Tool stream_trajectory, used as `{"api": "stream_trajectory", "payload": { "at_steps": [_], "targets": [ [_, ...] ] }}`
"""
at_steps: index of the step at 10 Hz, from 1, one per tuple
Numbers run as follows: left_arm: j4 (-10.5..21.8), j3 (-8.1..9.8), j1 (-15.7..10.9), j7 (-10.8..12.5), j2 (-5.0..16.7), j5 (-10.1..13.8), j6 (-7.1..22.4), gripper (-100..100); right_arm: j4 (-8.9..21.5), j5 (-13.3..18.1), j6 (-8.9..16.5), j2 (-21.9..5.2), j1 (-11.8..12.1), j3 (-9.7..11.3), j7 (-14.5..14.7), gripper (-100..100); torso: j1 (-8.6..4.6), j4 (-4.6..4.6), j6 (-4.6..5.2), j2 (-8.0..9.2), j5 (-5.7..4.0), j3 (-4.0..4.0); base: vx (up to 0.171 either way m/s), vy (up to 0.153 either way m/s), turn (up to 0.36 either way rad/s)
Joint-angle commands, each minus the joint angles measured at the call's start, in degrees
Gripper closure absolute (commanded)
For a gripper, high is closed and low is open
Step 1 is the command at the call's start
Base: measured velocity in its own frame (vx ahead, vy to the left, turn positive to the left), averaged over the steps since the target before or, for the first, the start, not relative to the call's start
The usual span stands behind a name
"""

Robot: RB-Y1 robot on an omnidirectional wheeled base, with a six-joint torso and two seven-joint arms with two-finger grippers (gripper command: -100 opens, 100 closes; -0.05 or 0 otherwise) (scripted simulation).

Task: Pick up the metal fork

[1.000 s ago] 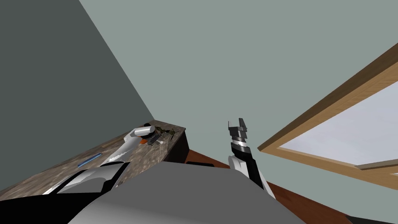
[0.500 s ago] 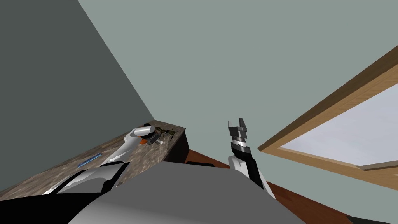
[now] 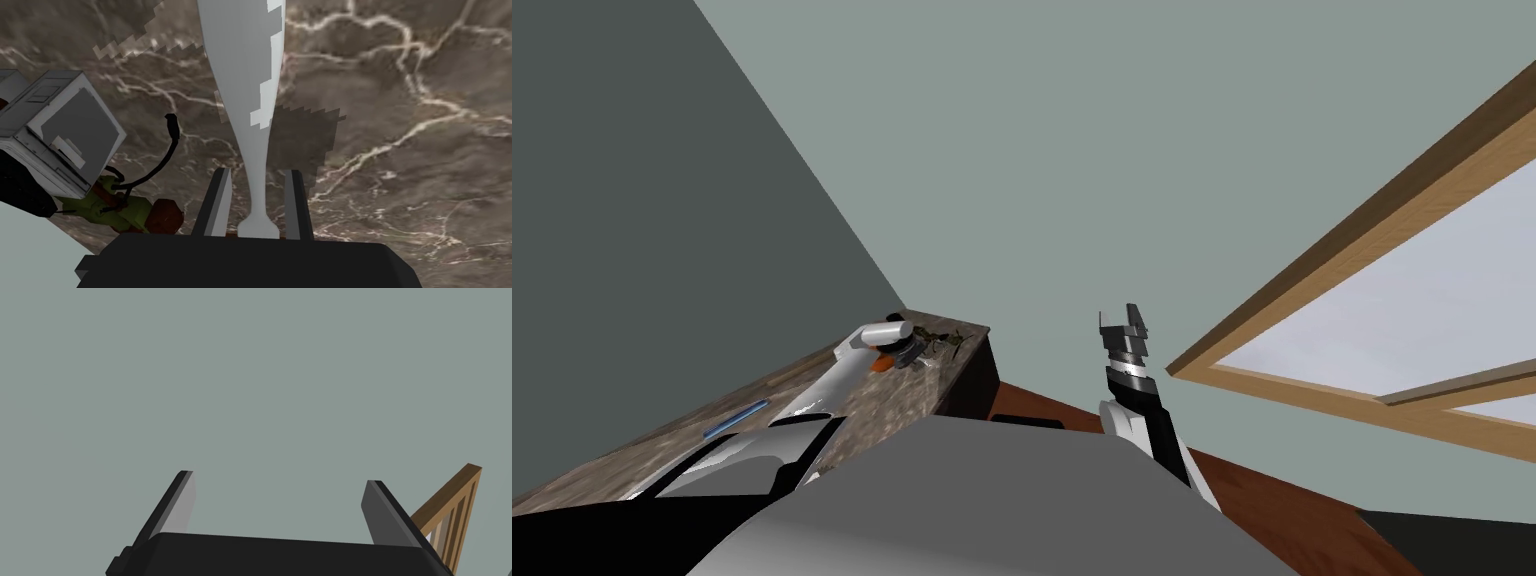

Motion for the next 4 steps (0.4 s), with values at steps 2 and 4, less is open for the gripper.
{"api": "stream_trajectory", "payload": {
  "at_steps": [2,4],
  "targets": [
    [-2.64,-0.84,0.14,3.12,0.52,0.38,2.06,100,0.00,0.00,0.00,0.00,0.00,0.00,0.00,0,-0.05,0.00,0.01,-0.03,0.00,-0.01,-0.053,0.041,-0.054],
    [-2.21,-0.78,0.02,2.68,0.42,0.25,1.80,0,0.00,0.00,0.00,0.00,0.01,0.00,0.00,0,-0.14,-0.03,-0.02,-0.17,0.00,-0.09,-0.009,0.007,-0.007]
  ]
}}
